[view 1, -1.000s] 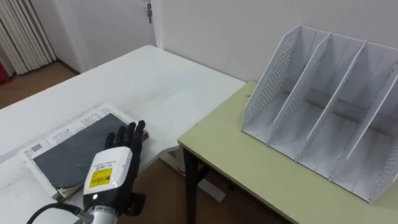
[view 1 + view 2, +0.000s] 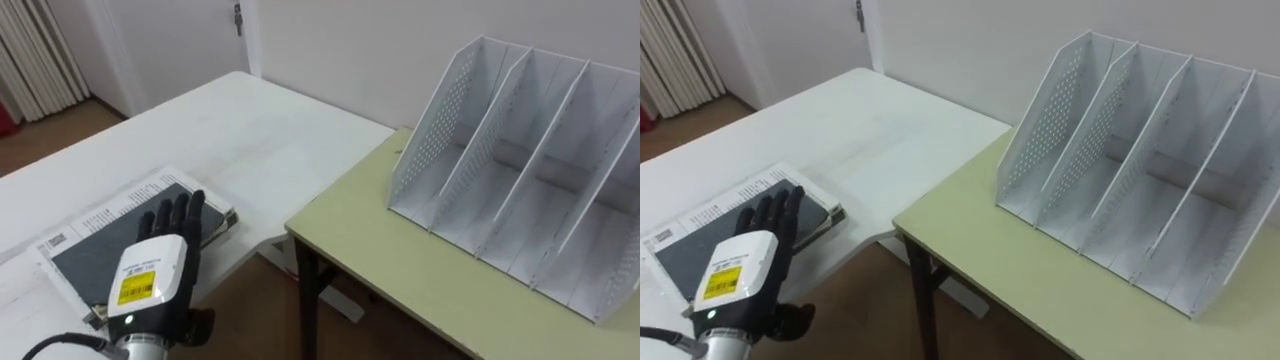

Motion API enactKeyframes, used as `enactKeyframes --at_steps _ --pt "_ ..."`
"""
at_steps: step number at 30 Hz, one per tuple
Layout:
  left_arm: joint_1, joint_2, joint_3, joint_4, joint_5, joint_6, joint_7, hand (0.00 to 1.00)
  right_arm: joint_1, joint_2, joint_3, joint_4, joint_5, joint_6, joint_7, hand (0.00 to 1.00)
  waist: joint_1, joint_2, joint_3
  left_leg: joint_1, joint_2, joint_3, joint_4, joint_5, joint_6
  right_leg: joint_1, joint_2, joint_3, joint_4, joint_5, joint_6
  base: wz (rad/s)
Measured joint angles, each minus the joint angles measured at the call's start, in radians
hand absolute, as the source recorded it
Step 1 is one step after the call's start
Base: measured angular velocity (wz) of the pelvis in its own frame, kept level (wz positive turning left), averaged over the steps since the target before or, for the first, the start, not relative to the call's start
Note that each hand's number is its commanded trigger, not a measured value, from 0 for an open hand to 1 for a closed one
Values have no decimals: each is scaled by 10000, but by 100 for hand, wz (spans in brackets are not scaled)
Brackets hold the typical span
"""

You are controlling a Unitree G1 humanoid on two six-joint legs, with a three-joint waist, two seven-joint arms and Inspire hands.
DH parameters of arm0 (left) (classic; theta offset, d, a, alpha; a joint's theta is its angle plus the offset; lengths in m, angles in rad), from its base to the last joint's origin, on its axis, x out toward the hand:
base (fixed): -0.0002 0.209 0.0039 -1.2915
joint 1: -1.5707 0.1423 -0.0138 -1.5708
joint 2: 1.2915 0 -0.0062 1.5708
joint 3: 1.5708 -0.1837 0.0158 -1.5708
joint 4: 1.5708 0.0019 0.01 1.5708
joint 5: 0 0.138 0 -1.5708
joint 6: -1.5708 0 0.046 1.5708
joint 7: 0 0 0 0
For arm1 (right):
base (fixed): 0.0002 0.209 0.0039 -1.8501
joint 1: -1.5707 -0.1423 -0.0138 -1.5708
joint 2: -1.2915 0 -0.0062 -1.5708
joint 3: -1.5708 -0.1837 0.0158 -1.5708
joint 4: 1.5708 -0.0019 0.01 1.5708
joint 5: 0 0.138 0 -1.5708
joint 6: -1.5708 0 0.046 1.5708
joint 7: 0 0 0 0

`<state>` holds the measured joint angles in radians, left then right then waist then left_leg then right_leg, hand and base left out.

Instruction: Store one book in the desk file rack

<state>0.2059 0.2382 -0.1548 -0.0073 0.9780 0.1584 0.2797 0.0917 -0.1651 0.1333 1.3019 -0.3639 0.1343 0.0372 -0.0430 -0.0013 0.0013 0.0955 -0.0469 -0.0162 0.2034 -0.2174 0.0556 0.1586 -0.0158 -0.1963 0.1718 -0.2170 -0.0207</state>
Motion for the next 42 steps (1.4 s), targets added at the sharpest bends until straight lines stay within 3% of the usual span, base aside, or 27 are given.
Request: enactKeyframes --at_steps 11,21,27,32,42 --pt "186 -1 677 -13 -8 265 0 0 61 -159 -39 -147 -96 202 -18 0 115 187 -49 -49 -19 -106 38 7 -5 5 12 3 -18 11 -20 0" --pt "310 -1 744 32 -26 338 3 0 111 -260 -385 -216 58 203 -15 0 136 94 -1 -8 -17 -144 23 16 -14 23 18 39 -24 9 -19 0" --pt "342 -2 740 98 -26 630 -255 0 189 -264 -375 -308 59 321 105 0 141 72 10 -2 -21 -141 -9 15 -14 25 18 65 -18 9 -20 0" --pt "340 -109 724 682 -26 822 -619 0 183 -276 -371 -310 59 393 105 0 141 133 9 -29 -10 -140 -27 15 -15 -14 24 49 -16 10 -22 0" --pt "249 -181 687 1265 -110 819 -655 0 192 -330 -354 -630 73 410 105 0 -33 379 -4 32 -7 12 -13 15 -16 -10 10 22 -54 1 -30 0"
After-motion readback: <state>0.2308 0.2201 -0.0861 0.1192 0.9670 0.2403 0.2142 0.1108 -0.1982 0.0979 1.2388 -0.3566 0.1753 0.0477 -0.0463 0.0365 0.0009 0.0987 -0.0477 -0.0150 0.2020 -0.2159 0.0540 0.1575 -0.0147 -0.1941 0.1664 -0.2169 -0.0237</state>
